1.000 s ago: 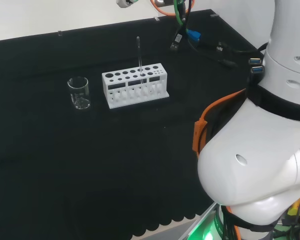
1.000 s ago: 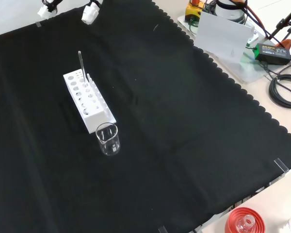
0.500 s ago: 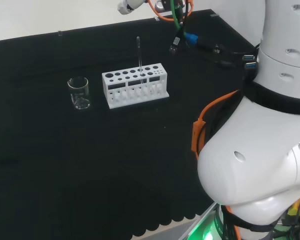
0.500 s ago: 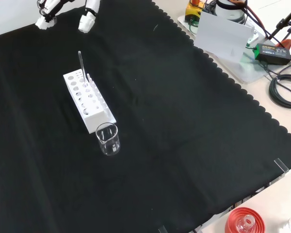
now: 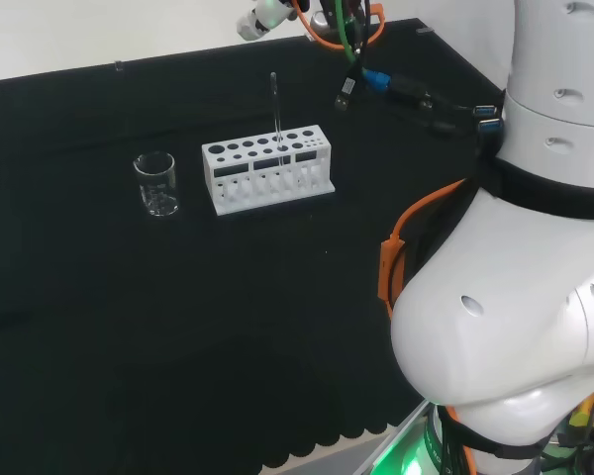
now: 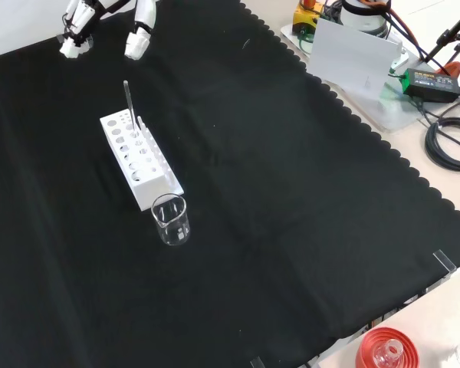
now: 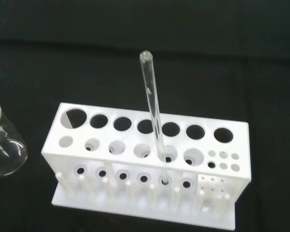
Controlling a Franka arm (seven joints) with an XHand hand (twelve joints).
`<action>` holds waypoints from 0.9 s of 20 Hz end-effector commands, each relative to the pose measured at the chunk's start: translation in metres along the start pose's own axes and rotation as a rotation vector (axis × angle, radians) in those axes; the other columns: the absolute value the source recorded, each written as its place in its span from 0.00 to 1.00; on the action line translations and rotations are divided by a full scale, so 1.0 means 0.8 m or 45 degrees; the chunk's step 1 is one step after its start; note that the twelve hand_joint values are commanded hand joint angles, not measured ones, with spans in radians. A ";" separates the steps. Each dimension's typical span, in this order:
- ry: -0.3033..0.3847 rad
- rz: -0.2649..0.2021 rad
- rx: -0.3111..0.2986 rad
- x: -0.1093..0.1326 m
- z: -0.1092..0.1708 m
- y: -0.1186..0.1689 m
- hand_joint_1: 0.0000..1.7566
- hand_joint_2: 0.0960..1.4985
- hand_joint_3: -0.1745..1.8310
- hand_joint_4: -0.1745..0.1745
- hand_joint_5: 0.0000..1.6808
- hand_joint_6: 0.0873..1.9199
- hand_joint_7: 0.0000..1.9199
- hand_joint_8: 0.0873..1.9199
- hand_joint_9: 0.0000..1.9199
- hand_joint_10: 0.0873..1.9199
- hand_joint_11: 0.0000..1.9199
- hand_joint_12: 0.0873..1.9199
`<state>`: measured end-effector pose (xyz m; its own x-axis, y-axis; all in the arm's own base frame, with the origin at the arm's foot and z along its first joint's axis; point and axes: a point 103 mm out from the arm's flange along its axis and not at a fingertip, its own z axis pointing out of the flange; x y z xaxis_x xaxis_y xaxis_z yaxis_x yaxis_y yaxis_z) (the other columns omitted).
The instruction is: Take the glass rod from the white test tube rack.
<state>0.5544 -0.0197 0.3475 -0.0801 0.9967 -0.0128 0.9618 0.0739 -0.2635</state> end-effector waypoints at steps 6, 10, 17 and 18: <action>0.019 -0.010 0.052 -0.006 0.024 0.000 0.24 0.59 0.25 0.37 0.18 0.00 0.21 0.39 0.32 0.40 0.22 0.69; 0.018 -0.016 0.076 -0.008 0.036 -0.001 0.23 0.59 0.25 0.35 0.18 0.00 0.21 0.39 0.32 0.39 0.22 0.69; 0.033 -0.014 0.084 -0.016 0.046 -0.003 0.23 0.59 0.25 0.33 0.19 0.00 0.21 0.40 0.34 0.39 0.24 0.69; 0.034 -0.016 0.085 -0.016 0.047 -0.003 0.23 0.59 0.25 0.33 0.19 0.00 0.21 0.40 0.34 0.39 0.24 0.69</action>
<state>0.5442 -0.0319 0.3147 -0.0844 0.9964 0.0121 0.9413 0.0837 -0.3269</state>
